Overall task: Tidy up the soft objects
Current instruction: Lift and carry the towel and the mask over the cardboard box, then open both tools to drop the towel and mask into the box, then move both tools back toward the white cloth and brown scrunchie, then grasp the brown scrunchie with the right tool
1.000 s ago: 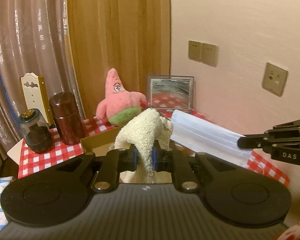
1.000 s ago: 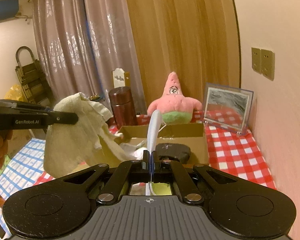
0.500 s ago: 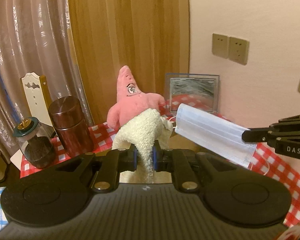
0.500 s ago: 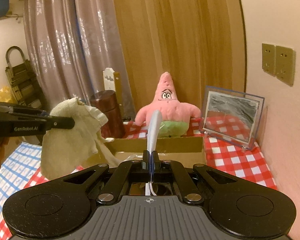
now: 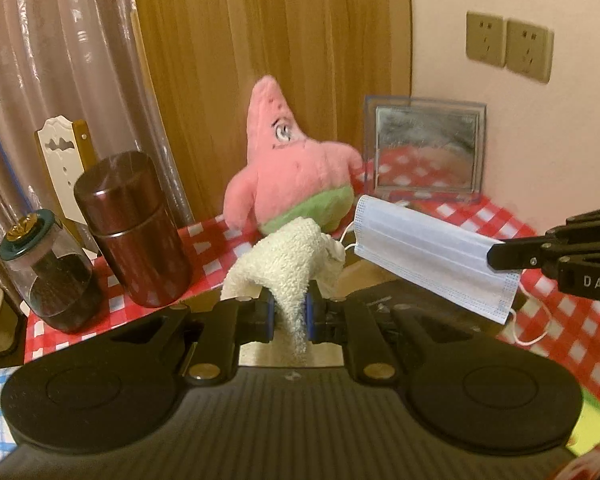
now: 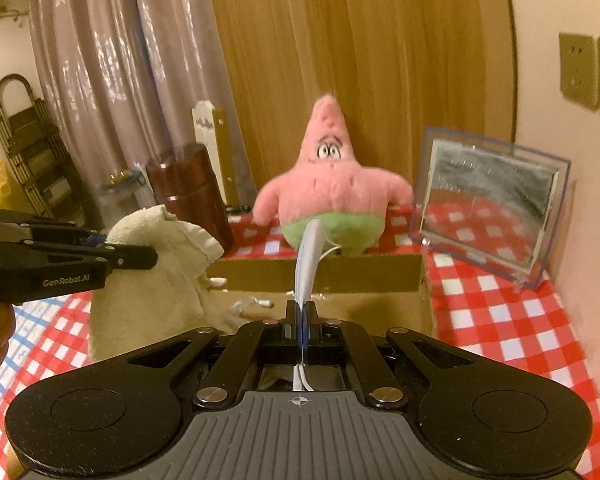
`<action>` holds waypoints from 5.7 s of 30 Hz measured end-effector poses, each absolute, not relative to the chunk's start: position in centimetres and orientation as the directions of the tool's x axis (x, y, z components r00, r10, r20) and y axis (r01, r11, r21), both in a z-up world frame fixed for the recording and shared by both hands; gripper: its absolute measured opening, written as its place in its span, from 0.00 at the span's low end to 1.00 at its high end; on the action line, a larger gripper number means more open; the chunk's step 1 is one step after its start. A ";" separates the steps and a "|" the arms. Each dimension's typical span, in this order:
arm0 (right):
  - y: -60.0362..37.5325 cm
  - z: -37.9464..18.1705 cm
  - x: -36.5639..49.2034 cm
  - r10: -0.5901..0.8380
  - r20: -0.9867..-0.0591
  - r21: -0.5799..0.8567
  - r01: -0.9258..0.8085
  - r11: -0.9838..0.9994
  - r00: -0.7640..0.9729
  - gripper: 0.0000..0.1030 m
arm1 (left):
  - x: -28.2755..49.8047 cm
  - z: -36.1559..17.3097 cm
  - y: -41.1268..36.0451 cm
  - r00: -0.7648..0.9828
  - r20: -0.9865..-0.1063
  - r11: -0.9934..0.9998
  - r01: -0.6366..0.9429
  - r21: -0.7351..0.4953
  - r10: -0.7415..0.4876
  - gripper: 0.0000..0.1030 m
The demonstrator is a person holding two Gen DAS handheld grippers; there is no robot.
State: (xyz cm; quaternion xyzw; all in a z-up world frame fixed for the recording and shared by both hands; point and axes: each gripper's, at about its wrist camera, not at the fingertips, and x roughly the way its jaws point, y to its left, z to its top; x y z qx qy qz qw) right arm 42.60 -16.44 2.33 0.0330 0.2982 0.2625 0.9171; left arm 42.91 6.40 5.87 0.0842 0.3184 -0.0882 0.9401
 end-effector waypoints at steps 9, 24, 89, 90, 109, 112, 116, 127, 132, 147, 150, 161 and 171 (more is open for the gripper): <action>-15.1 -0.6 45.2 0.506 -0.601 0.240 -0.465 0.853 0.618 0.01 | 45.5 2.5 6.5 0.742 -0.663 0.969 0.222 0.106 -0.097 0.18; -14.5 -1.8 46.4 0.537 -0.622 0.300 -0.460 0.836 0.570 0.02 | 45.2 1.9 6.7 0.717 -0.689 0.966 0.238 0.102 -0.104 0.39; -23.3 7.3 19.6 0.510 -0.574 0.228 -0.474 0.851 0.640 0.58 | 16.0 9.9 3.4 0.759 -0.641 0.987 0.162 0.015 -0.115 0.61; -23.3 7.1 19.4 0.510 -0.576 0.224 -0.476 0.850 0.638 0.58 | 15.7 9.8 3.4 0.759 -0.640 0.986 0.164 0.014 -0.117 0.61; -19.9 4.8 15.4 0.487 -0.571 0.123 -0.517 0.847 0.661 0.58 | 12.9 5.7 4.2 0.751 -0.648 0.989 0.150 -0.012 -0.122 0.61; -19.1 3.7 15.0 0.480 -0.569 0.112 -0.515 0.850 0.668 0.58 | 12.8 4.7 4.5 0.745 -0.656 0.990 0.137 -0.025 -0.119 0.61; -18.4 1.9 14.9 0.474 -0.571 0.123 -0.502 0.856 0.670 0.58 | 12.9 3.1 5.1 0.737 -0.667 0.993 0.111 -0.042 -0.111 0.61; -15.3 -3.5 15.7 0.464 -0.590 0.123 -0.495 0.860 0.660 0.56 | 14.0 -2.1 6.2 0.736 -0.675 0.999 0.026 -0.047 -0.050 0.61; -13.8 -5.6 16.4 0.457 -0.602 0.096 -0.510 0.855 0.654 0.46 | 14.7 -4.2 6.7 0.742 -0.669 0.999 0.018 -0.048 -0.045 0.61; -10.3 -9.2 18.7 0.368 -0.628 -0.039 -0.500 0.865 0.686 0.31 | 15.7 -7.0 7.5 0.722 -0.685 0.995 0.044 -0.089 -0.094 0.61; -9.8 -9.4 18.9 0.358 -0.625 -0.064 -0.502 0.862 0.693 0.29 | 15.8 -7.2 7.7 0.718 -0.689 0.994 0.041 -0.100 -0.099 0.61; -10.0 -9.0 18.8 0.359 -0.614 -0.061 -0.496 0.866 0.702 0.08 | 15.8 -7.4 7.8 0.710 -0.694 0.991 0.058 -0.118 -0.124 0.61; -13.0 -5.4 16.1 0.388 -0.553 -0.033 -0.485 0.874 0.737 0.08 | 15.5 -6.7 6.3 0.712 -0.678 0.983 0.129 -0.129 -0.183 0.61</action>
